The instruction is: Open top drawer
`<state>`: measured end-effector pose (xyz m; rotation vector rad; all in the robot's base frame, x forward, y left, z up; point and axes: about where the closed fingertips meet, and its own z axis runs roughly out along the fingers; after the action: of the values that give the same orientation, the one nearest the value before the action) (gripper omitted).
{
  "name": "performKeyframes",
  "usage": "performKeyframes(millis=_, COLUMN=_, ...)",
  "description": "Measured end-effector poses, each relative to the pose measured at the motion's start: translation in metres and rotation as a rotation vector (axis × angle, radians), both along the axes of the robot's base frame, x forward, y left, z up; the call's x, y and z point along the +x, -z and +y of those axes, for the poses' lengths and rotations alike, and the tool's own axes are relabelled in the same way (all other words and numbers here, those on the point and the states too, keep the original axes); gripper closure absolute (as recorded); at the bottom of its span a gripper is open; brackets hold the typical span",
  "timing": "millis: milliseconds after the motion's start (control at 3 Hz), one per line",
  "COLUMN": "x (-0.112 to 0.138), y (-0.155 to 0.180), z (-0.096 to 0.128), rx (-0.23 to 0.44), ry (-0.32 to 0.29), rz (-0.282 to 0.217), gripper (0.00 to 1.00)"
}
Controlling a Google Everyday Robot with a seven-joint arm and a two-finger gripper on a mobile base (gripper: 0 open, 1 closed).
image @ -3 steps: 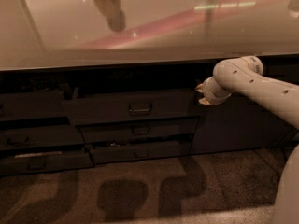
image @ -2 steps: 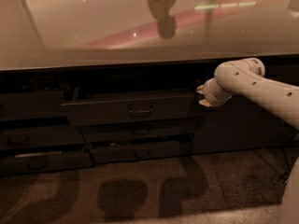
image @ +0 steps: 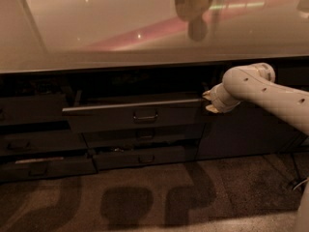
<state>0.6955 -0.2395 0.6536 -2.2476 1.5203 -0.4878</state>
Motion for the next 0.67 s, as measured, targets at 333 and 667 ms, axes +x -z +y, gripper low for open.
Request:
performKeyframes(millis=333, x=-0.0001, y=-0.0030, z=0.0000, rx=0.000, ry=0.000, rz=0.000, gripper=1.00)
performKeyframes(millis=667, x=-0.0077, y=-0.0011, z=-0.0013, rx=0.000, ry=-0.005, rz=-0.002, gripper=1.00)
